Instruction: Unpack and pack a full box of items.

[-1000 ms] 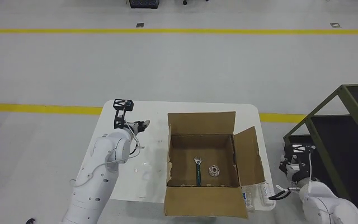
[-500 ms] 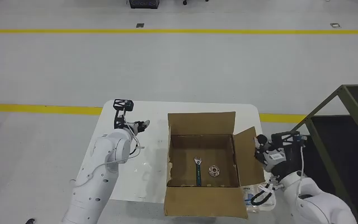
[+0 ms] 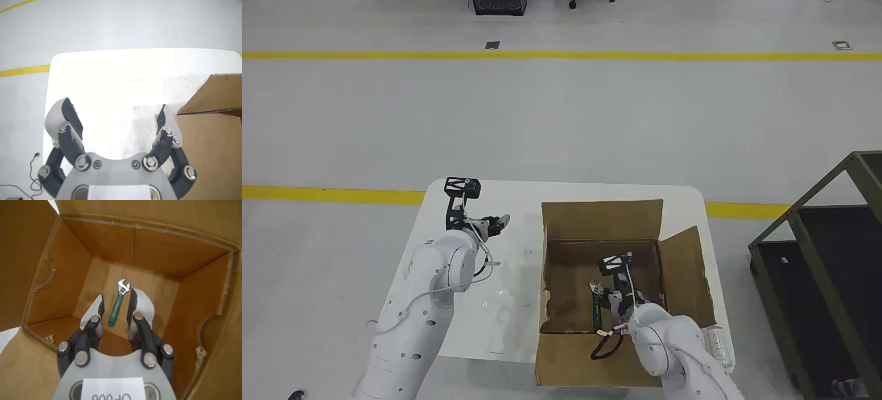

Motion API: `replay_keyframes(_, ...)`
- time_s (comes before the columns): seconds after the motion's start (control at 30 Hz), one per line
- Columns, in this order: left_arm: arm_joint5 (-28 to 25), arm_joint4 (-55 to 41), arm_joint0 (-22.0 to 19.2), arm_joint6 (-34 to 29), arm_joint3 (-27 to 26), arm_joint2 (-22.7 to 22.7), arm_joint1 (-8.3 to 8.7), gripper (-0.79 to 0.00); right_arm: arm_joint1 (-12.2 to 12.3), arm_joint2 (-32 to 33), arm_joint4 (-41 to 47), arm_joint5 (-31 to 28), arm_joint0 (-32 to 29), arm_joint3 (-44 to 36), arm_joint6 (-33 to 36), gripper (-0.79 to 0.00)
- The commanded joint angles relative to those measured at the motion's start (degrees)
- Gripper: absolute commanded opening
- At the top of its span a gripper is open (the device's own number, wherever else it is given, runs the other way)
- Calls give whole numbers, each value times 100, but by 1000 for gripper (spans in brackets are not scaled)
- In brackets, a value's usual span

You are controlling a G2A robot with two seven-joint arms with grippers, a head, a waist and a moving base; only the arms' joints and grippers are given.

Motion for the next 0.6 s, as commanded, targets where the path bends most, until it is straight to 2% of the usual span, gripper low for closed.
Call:
replay_keyframes(0.0, 0, 0, 0, 0, 0, 0, 0, 0, -42, -176, -50, 161, 203, 339, 45, -446)
replay_keyframes(0.1, 0, 0, 0, 0, 0, 0, 0, 0, -103, -380, -58, 325, 438, 719, 92, -431)
replay_keyframes(0.13, 0, 0, 0, 0, 0, 0, 0, 0, -115, -422, -93, 341, 499, 797, 99, -397)
replay_keyframes(0.17, 0, 0, 0, 0, 0, 0, 0, 0, -125, -449, -116, 369, 542, 846, 110, -203)
replay_keyframes(0.23, 0, 0, 0, 0, 0, 0, 0, 0, -130, -461, -113, 374, 559, 860, 111, -22)
replay_keyframes(0.57, 0, 0, 0, 0, 0, 0, 0, 0, -130, -461, -113, 374, 559, 860, 111, -22)
